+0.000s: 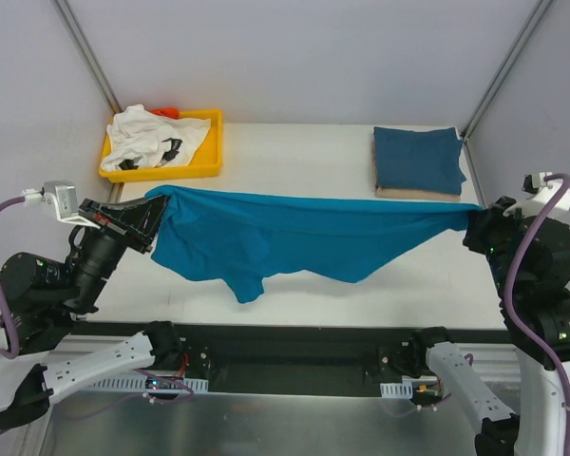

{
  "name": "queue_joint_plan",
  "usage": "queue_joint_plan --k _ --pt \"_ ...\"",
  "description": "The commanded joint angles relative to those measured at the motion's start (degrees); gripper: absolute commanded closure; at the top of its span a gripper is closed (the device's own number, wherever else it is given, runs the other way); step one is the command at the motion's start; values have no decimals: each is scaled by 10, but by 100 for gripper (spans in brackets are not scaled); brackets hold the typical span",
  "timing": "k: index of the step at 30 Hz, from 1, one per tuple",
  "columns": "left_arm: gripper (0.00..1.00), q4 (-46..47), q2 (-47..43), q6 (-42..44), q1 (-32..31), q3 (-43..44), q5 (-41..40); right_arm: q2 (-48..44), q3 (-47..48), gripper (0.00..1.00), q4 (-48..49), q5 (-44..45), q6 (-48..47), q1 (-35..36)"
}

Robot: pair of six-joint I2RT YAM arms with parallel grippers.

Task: Fold and stack the t-shirts
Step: Flatten out the tshirt

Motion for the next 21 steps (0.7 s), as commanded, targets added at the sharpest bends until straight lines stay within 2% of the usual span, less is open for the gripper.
queue_joint_plan --k 1,5,10,13,15,16,17,18,20,21 --pt "100 26 -21 22 1 24 -5 -31 21 99 16 21 -8 -3" --pt "100 26 -43 15 1 26 71 -59 32 99 6 -18 -5 -3" --pt "100 23 -30 7 1 32 82 -76 38 99 2 -32 -4 -4" --pt "100 20 0 21 1 38 29 -64 34 99 -1 -23 -5 -4" --pt "100 21 30 39 0 41 -78 -37 27 99 2 -16 -4 -3" --pt "100 27 74 48 0 42 -132 -22 17 99 5 -12 -1 -3" --pt "100 39 100 79 1 41 -225 8 12 99 9 -8 2 -3" --pt "100 82 159 101 4 39 -262 32 7 99 11 4 2 -4" --pt "100 110 219 136 45 37 -271 77 -8 99 24 25 3 -3" --pt "100 101 278 119 82 43 -212 135 -10 99 29 63 3 -4"
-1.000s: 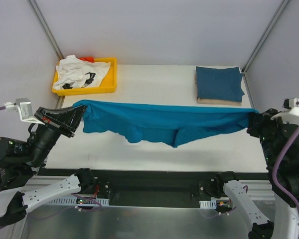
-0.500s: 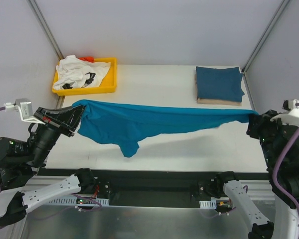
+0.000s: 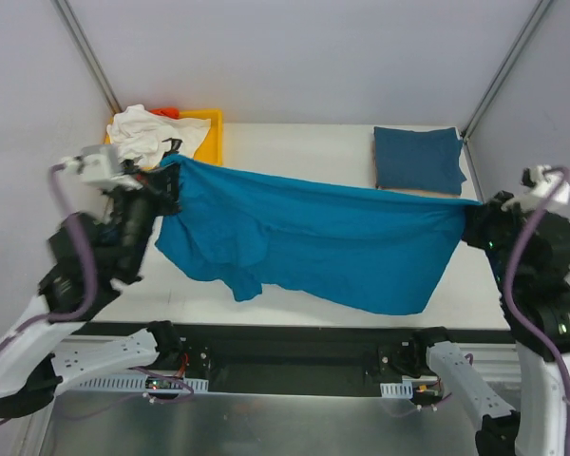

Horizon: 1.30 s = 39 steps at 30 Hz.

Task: Fold and stack the t-shirts
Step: Flatten out the tshirt

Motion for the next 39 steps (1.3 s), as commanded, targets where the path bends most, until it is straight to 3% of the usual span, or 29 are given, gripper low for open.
queue_joint_plan --k 1,3,4,6,8,9,10,12,13,14,15,19,27,32,39 --pt "100 13 190 27 165 20 -38 164 -25 99 27 105 2 -4" --pt "100 -7 284 -35 249 34 114 262 -18 98 33 145 2 -13" --pt "94 -15 318 -50 294 47 143 298 -18 95 56 149 2 -17" --pt "28 -14 413 -49 313 66 187 358 -4 89 82 143 -4 -29" --pt "6 -28 476 -39 321 120 193 452 43 79 102 122 -4 -39" --pt "1 -39 529 -35 324 143 196 484 67 52 99 113 -3 -48" --pt "1 -53 552 -38 326 192 192 531 89 37 78 106 -2 -50" --pt "1 -111 589 -46 332 238 185 560 128 22 46 105 18 -51" --pt "1 -119 588 -50 332 234 183 560 123 13 48 103 19 -52" --pt "1 -120 571 -54 332 224 184 553 109 11 53 101 22 -51" --pt "1 -120 559 -59 333 191 189 543 74 0 68 98 24 -52" --pt "1 -121 467 -118 333 67 237 466 -33 4 94 95 51 -52" --pt "1 -130 219 -256 333 -270 452 330 -198 3 147 -24 74 -59" --pt "1 -211 94 -343 333 -365 505 305 -232 3 148 -38 84 -59" --pt "12 -286 54 -405 333 -444 526 308 -234 3 140 -32 90 -58"
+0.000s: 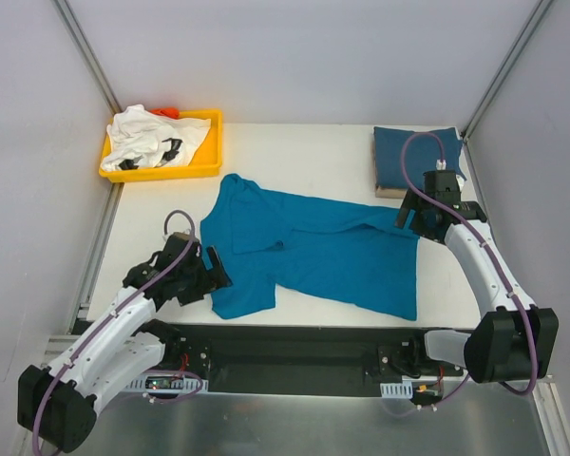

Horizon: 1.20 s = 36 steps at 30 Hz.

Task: Fold and stack the t-shirts
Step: Flatten out the tshirt

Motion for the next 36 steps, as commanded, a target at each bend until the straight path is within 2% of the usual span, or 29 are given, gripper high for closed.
queue_joint_plan --k 1,3,5,8,9,13,15,17,19,20,21,25,29,33,36 --pt "15 -47 12 -59 3 -32 59 -9 4 3 11 -2 16 -2" --pt "24 -47 30 -52 3 -41 71 -7 3 3 9 1 20 -3" --pt "27 -47 46 -48 3 -48 78 -6 3 3 7 4 20 -2" --pt "37 -32 58 -41 3 -51 80 -3 5 3 5 4 20 -4" --pt "46 -24 60 -39 3 -50 85 -2 7 3 4 3 21 -3" --pt "62 13 79 -31 3 -65 107 -6 6 3 -2 4 27 -3" --pt "64 20 82 -25 3 -73 109 -10 4 3 -13 6 30 -4" --pt "72 20 87 -25 3 -74 97 -17 -1 3 -26 -3 26 -4" --pt "81 22 91 -27 3 -75 87 -31 -6 4 -39 -17 24 -4" --pt "93 23 93 -26 3 -73 85 -37 -13 3 -49 -23 23 -4" --pt "100 22 94 -26 3 -73 76 -44 -18 3 -54 -32 23 -4" --pt "100 27 90 -24 3 -63 64 -71 -36 3 -94 -94 24 -5" --pt "100 43 78 -31 3 -60 48 -60 -57 3 -177 -130 30 -5" --pt "100 63 57 -43 3 -69 46 -69 -117 3 -204 -200 80 -4" --pt "100 67 39 -43 3 -72 35 -71 -142 3 -210 -199 111 -4"
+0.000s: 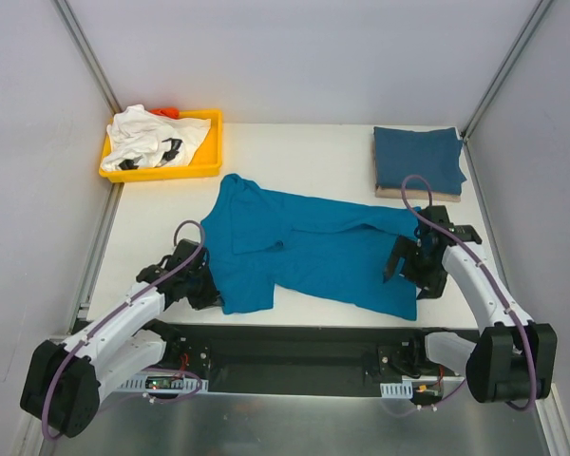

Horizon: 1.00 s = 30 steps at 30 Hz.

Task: Fold and stack the t-shirts
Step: Flatten out the tshirt

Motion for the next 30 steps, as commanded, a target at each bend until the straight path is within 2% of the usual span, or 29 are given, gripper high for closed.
queue_joint_plan --k 1,11,17,20,21,24,30 --pt "100 19 -28 -9 3 -2 -28 -9 -37 3 -51 -37 67 -3" --pt "100 30 -18 -11 3 -10 -21 12 -123 1 33 -50 157 -3" --pt "100 29 -20 -15 3 -9 -20 30 -117 16 34 14 163 -3" --pt "100 30 -19 -17 3 -7 -16 40 -123 28 39 33 162 -3" --pt "100 30 -19 -17 3 -6 -14 44 -127 37 48 33 160 -3" --pt "100 29 -18 -15 3 -7 -9 56 -123 46 50 47 158 -3" --pt "100 29 -18 -15 2 -6 -9 76 -116 53 61 58 153 -2"
